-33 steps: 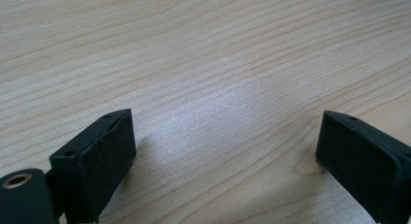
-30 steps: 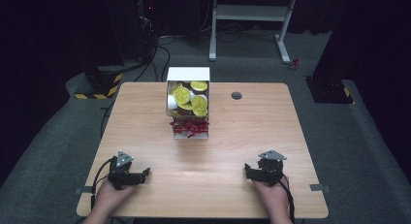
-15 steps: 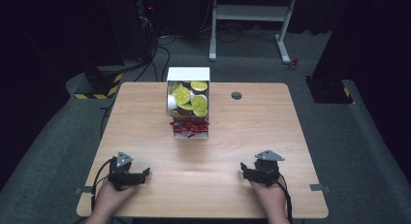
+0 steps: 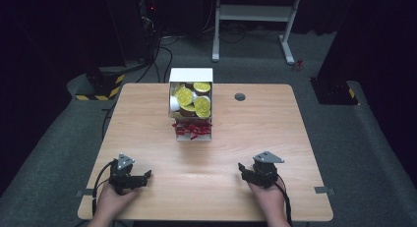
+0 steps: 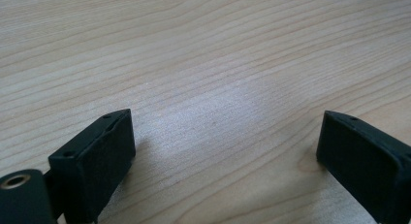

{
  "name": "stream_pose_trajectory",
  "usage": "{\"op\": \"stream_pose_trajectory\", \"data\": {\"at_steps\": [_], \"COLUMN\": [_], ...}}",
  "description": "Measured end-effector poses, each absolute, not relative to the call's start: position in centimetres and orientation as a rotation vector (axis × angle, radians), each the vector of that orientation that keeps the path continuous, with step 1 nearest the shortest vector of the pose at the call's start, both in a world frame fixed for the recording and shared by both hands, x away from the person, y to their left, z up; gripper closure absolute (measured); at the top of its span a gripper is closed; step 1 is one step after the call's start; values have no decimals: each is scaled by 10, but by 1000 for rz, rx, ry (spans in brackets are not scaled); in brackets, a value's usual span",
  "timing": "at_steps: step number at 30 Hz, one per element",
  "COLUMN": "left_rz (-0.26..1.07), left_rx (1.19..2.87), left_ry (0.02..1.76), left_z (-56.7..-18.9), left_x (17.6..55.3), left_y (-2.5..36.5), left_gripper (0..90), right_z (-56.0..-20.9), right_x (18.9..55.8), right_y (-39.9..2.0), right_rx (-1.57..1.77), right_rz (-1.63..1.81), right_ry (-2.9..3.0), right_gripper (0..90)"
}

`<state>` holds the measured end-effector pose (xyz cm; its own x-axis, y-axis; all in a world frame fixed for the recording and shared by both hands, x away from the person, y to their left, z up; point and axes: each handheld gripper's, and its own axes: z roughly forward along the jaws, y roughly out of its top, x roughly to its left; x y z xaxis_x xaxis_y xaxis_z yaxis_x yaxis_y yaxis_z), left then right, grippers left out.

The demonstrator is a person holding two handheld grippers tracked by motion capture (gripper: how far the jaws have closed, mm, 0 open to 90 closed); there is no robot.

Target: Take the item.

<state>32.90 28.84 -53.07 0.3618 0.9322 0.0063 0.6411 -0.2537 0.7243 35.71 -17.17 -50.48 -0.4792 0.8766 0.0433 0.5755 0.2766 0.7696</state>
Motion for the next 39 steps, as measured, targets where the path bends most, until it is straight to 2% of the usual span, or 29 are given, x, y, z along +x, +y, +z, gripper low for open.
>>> {"op": "stream_pose_trajectory", "data": {"at_steps": [8, 20, 39], "left_rz": [589, 590, 586], "left_rx": [2002, 2003, 1994], "left_ry": [1357, 1359, 1362], "left_z": [-530, -530, -531], "left_x": [329, 330, 328], "left_y": [289, 288, 289], "left_gripper": [68, 61, 63], "right_z": [-497, -484, -459], "right_x": [356, 363, 395], "right_y": [-161, -151, -104], "right_rx": [1275, 1235, 1120], "right_rz": [1064, 1074, 1131], "right_ry": [2145, 2125, 2115], "right_gripper": [412, 426, 521]}}
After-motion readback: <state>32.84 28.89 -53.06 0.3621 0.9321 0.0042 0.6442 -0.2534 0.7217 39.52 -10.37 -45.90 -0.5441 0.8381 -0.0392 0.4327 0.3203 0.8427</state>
